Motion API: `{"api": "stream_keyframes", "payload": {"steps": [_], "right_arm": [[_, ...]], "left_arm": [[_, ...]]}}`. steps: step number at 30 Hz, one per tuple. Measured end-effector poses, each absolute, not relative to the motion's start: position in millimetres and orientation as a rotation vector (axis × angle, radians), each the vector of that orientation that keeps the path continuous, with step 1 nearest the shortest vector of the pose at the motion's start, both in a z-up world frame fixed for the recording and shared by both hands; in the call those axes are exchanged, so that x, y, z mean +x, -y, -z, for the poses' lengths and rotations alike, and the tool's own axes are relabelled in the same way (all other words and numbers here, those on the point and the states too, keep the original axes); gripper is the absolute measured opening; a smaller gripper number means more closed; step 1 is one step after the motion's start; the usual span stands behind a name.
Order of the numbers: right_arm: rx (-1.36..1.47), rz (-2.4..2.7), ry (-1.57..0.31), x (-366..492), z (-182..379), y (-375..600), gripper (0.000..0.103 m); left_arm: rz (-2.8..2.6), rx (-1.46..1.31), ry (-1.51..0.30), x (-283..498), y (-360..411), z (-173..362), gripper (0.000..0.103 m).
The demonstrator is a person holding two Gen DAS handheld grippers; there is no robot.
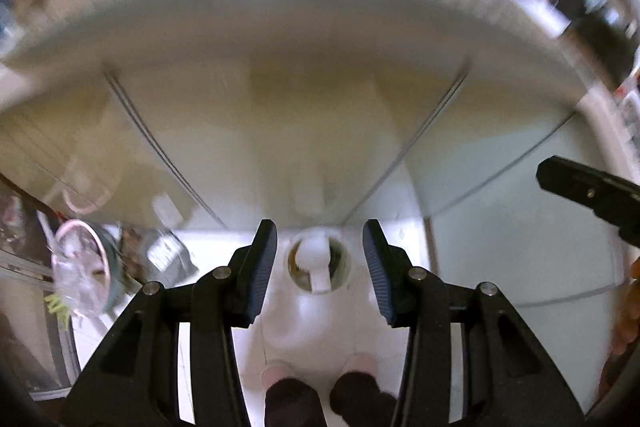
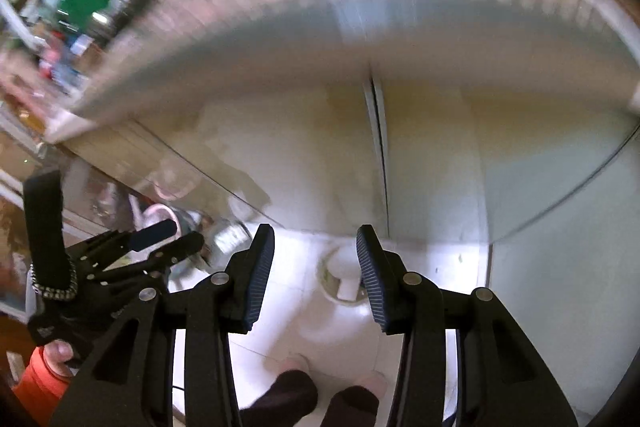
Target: Collect trash
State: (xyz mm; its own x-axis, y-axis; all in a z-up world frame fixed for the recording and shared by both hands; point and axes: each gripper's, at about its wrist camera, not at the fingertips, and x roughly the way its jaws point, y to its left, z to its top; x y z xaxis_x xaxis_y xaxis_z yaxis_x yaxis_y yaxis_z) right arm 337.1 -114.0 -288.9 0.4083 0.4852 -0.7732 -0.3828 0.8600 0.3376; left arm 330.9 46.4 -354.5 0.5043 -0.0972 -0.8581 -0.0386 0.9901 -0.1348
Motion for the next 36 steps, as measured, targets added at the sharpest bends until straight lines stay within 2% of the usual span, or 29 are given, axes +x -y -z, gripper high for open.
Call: {"api": "stream_keyframes", "payload": {"steps": [6,10,13,16,17,19,23,26,28,31,33,36], "right_arm": [[0.061,-0.573,-0.762,277.2,154.9,138.2,0.039],[0.086,-0.568,-0.597,230.3,87.6,151.8,0.039],[0.098,-0.548,-0.493,196.5,52.7,153.9,0.039],[0.098,-0.512,-0.399,152.7,24.7,150.9,0.04],[0.102,-0.509,-0.385,146.8,19.9,151.3,0.041],[0.119,-0.497,-0.35,121.4,10.7,151.8,0.055],[0.127,-0.469,-0.322,83.9,6.7,149.0,0.064],[0.125,-0.459,-0.333,68.8,7.9,147.7,0.074],[0.129,-0.454,-0.338,59.9,7.8,147.7,0.086],[0.125,-0.448,-0.336,46.5,5.1,147.9,0.097],[0.124,-0.438,-0.326,40.1,2.7,147.5,0.103],[0.118,-0.433,-0.317,32.6,-0.3,147.5,0.103]], "left_arm": [[0.034,-0.167,-0.801,273.9,-42.1,203.7,0.049],[0.042,-0.126,-0.652,226.5,-51.3,127.9,0.053],[0.049,-0.104,-0.545,186.5,-53.5,76.6,0.061],[0.067,-0.108,-0.466,147.8,-57.6,39.8,0.076],[0.072,-0.108,-0.443,134.9,-58.9,31.7,0.081],[0.075,-0.102,-0.403,107.8,-62.1,14.5,0.088],[0.072,-0.077,-0.364,66.2,-68.6,-5.4,0.101],[0.068,-0.066,-0.354,39.6,-70.7,-9.2,0.101],[0.072,-0.074,-0.351,25.7,-74.4,-9.8,0.102],[0.079,-0.076,-0.35,9.2,-74.0,-11.1,0.102],[0.084,-0.076,-0.348,-0.7,-73.3,-11.5,0.102],[0.094,-0.082,-0.342,-7.4,-73.4,-11.2,0.102]]}}
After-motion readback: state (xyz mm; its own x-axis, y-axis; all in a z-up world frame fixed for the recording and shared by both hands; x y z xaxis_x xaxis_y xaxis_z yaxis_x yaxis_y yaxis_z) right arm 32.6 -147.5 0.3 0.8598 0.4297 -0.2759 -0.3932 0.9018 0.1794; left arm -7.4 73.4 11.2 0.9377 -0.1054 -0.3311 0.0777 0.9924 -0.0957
